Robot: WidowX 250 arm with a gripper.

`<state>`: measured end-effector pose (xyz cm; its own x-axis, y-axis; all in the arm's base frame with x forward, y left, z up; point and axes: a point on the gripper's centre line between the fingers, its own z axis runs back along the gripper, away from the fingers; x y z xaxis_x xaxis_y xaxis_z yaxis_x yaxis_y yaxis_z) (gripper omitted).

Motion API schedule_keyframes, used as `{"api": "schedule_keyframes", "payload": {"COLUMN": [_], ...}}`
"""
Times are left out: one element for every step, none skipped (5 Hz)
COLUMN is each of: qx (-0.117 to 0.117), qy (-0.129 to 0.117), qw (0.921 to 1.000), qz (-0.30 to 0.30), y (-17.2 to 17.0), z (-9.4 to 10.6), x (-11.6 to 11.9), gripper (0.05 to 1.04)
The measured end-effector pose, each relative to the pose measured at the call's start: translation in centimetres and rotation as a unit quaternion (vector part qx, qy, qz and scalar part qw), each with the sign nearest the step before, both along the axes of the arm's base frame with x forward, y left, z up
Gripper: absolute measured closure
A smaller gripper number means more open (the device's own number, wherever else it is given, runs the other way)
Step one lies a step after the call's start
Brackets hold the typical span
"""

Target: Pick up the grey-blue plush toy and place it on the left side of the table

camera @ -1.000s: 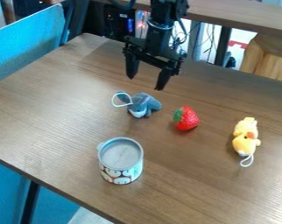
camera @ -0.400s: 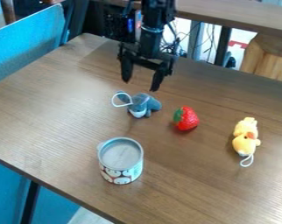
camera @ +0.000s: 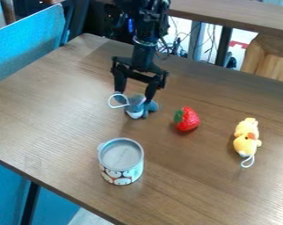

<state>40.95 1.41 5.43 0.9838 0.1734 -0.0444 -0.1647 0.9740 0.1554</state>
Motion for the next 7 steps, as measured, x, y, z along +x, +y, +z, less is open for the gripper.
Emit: {"api": "schedule_keyframes", "payload": {"qx": [0.02, 0.025, 0.03, 0.023, 0.001, -0.018, -0.037], "qy": [-0.009, -0.02, -0.023, -0.027, -0.031, -0.035, -0.033], "qw": [0.9997, 0.9995, 0.9993, 0.9994, 0.9994, 0.9989, 0.9981], "qz": [-0.01, -0.007, -0.001, 0.002, 0.018, 0.026, 0.038], "y": [-0.2, -0.2, -0.1, -0.1, 0.5, 0.9, 1.9], "z": [-1.0, -1.4, -1.4, -1.6, -1.6, -2.0, -2.2], "x": [-0.3, -0.3, -0.3, -0.2, -0.1, -0.2, -0.8], "gripper": [0.079, 0.079, 0.079, 0.079, 0.138, 0.362, 0.434]}}
